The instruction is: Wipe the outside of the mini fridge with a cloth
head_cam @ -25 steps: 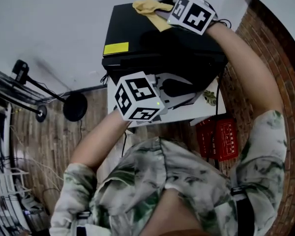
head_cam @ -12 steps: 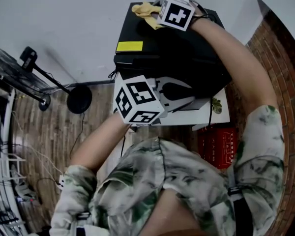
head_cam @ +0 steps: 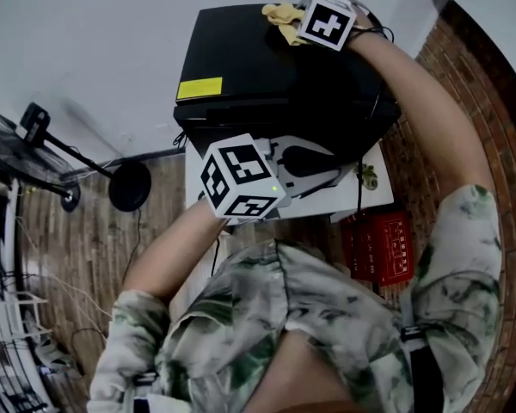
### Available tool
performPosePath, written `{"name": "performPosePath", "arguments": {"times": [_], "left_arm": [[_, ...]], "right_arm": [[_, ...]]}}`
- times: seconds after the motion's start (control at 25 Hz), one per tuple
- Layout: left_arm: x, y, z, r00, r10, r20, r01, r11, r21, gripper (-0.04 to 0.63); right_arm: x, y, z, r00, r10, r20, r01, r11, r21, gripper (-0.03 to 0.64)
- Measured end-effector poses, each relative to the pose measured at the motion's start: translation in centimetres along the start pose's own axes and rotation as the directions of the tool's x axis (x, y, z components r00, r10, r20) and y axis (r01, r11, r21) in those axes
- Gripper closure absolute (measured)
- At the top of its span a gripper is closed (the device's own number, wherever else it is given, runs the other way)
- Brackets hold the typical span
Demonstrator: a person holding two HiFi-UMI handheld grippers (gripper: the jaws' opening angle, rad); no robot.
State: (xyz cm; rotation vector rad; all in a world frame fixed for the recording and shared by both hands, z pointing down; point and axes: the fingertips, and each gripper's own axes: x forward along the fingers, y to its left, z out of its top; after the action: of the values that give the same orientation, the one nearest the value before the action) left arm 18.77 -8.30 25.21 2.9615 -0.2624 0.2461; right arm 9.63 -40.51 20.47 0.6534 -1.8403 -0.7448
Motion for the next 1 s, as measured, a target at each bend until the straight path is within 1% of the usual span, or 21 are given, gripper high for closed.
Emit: {"name": "performPosePath", "arguments": {"times": [0.2, 0.36, 0.44, 0.6, 0.84, 0.92, 0.96, 1.0], "left_arm": [[0.8, -0.4, 0.1, 1.000, -0.022, -0.003, 0.022, 1.000, 0.001, 0.540], [0.8, -0.5, -0.1, 0.999, -0.038, -0.002, 0.038, 0.999, 0.000, 0.540], [0.7, -0.5, -0.2, 0.999, -0.046, -0.002, 0.046, 0.999, -0.001, 0.540], [0.4, -0.5, -0.4, 0.998, -0.055, -0.005, 0.055, 0.998, -0.001, 0.540], [-0.5, -0.9, -0.6, 0.998, -0.059, 0.001, 0.059, 0.998, 0.004, 0.540], [-1.0, -1.1, -0.7, 0.998, -0.059, 0.002, 0.059, 0.998, 0.010, 0.540], [-1.2, -1.3, -0.7, 0.998, -0.060, 0.003, 0.060, 0.998, 0.012, 0.540], [-1.5, -1.4, -0.8, 0.998, -0.064, 0.004, 0.064, 0.998, 0.013, 0.540]], "right_arm": [[-0.5, -2.3, -4.4, 0.991, -0.062, -0.119, 0.072, 0.994, 0.082, 0.522], [-0.6, -4.1, -8.7, 0.972, -0.099, -0.213, 0.127, 0.984, 0.123, 0.522], [-0.7, -4.6, -10.8, 0.964, -0.107, -0.242, 0.145, 0.978, 0.147, 0.522], [-1.1, -5.0, -13.3, 0.956, -0.119, -0.269, 0.171, 0.969, 0.179, 0.522], [-2.2, -5.5, -15.4, 0.936, -0.152, -0.316, 0.218, 0.958, 0.185, 0.522], [-2.8, -5.8, -15.8, 0.935, -0.165, -0.313, 0.239, 0.947, 0.216, 0.522], [-3.2, -5.6, -15.9, 0.940, -0.156, -0.304, 0.237, 0.939, 0.249, 0.522], [-3.4, -5.0, -15.8, 0.951, -0.129, -0.282, 0.215, 0.930, 0.297, 0.522]]}}
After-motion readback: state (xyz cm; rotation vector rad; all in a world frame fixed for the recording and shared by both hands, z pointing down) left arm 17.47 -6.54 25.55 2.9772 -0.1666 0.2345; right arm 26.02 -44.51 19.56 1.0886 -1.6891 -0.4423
